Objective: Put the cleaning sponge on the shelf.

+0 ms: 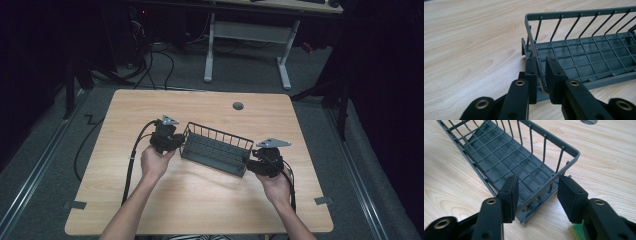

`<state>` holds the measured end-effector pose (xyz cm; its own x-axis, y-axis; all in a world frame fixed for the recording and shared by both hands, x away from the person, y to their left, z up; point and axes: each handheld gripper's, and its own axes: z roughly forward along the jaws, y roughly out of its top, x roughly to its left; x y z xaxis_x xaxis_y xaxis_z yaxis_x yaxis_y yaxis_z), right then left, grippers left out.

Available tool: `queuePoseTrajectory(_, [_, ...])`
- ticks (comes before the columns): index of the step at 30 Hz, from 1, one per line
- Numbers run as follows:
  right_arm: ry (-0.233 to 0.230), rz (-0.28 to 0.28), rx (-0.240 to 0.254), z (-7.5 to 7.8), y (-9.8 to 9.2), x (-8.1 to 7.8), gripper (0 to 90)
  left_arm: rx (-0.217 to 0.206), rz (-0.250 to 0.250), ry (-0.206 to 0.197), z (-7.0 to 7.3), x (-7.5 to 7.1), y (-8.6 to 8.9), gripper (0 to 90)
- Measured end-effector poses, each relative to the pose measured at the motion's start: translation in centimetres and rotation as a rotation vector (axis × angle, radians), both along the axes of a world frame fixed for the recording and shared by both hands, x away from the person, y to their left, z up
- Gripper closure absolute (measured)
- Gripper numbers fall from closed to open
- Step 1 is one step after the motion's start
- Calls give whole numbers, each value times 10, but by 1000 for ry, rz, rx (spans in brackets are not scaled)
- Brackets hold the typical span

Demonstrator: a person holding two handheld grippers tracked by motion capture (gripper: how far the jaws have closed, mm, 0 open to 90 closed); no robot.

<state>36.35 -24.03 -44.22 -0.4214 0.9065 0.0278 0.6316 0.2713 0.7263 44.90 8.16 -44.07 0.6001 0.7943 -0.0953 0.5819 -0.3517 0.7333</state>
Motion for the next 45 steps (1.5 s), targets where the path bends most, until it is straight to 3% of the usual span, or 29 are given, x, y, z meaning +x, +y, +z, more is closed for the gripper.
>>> queuePoseTrajectory(1, [-14,-15,3,0,-1,1,474,-8,2,-10,1,-1,0,717])
queuePoseTrajectory(2, [-14,-15,3,0,-1,1,474,-19,10,-20,3,-2,0,717])
queuePoseTrajectory(3, [-24,-28,31,0,-5,0,440,-19,16,-28,5,-3,0,639])
queuePoseTrajectory(4, [-24,-28,31,0,-5,0,440,-20,20,-34,5,-3,0,639])
queuePoseTrajectory(8, [-40,-41,55,1,-12,-1,411,-28,21,-28,7,-4,5,503])
queuePoseTrajectory(13, [-74,-48,87,1,-22,-4,404,-69,29,-72,11,-10,12,410])
queuePoseTrajectory(17, [-114,-44,126,2,-33,-9,452,-87,45,-94,10,-19,23,380])
queuePoseTrajectory(21, [-155,-41,104,3,-41,-11,461,-103,65,-118,9,-29,34,378])
queuePoseTrajectory(25, [-163,-51,65,3,-52,-12,445,-106,82,-137,5,-41,45,373])
queuePoseTrajectory(33, [-123,-64,56,-4,-81,-11,379,-75,146,-124,-25,-64,69,366])
queuePoseTrajectory(36, [-108,-53,45,-9,-89,-12,350,-73,176,-98,-38,-69,76,364])
queuePoseTrajectory(41, [-81,-51,36,-17,-103,-11,316,-26,224,-76,-62,-75,86,358])
queuePoseTrajectory(43, [-61,-44,47,-20,-108,-9,294,2,250,-79,-73,-78,90,355])
queuePoseTrajectory(45, [-44,-25,59,-25,-114,-6,279,28,271,-57,-82,-78,94,349])
